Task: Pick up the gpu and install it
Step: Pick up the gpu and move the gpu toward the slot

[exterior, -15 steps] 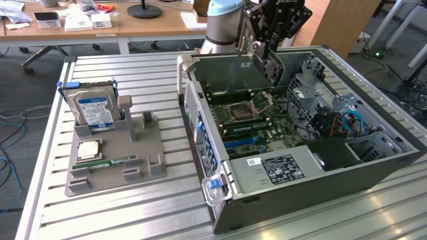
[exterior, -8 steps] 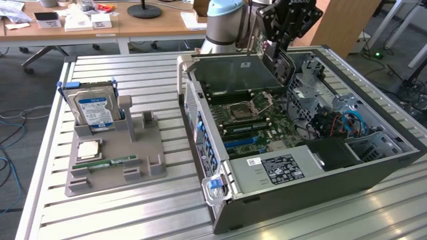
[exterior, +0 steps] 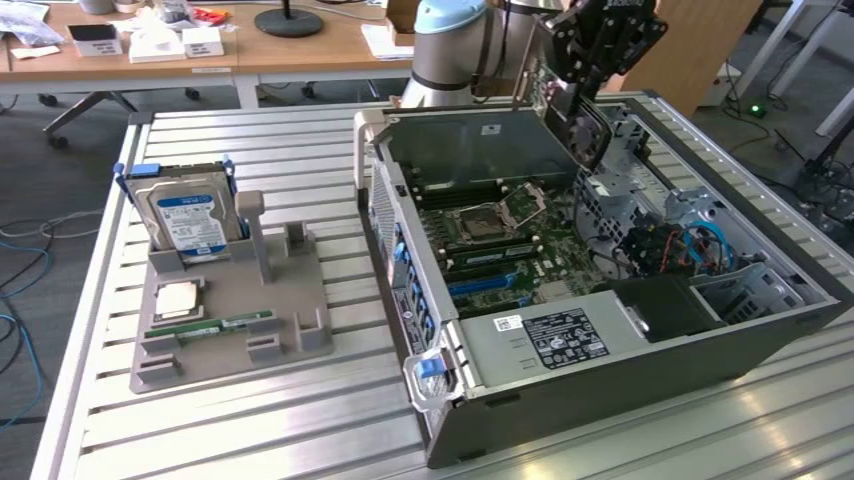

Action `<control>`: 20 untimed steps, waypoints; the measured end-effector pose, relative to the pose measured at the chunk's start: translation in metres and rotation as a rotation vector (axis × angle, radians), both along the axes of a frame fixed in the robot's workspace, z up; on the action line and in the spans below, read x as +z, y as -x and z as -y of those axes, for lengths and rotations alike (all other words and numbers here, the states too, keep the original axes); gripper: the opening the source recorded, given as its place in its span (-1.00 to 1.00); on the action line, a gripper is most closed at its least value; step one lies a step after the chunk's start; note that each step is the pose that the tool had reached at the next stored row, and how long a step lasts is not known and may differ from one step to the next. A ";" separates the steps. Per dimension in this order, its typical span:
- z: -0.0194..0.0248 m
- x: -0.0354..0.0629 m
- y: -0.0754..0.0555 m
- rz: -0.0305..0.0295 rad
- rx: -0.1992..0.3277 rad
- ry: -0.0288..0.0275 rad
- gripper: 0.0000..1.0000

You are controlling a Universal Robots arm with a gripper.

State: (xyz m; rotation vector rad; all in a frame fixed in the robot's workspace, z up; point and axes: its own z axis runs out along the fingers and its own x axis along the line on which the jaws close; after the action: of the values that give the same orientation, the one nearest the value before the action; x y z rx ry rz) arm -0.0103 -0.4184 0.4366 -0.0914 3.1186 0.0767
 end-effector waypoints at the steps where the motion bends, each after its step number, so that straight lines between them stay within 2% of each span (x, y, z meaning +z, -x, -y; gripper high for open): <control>1: 0.0000 -0.0001 -0.003 0.0000 0.000 -0.0001 -0.47; 12: 0.0000 0.0000 -0.035 0.0000 0.000 0.0000 -0.47; 20: 0.0000 0.0000 -0.051 0.0000 0.000 0.0000 -0.47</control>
State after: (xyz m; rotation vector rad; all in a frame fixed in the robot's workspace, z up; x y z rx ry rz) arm 0.0409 -0.4184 0.4366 -0.0913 3.1186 0.0768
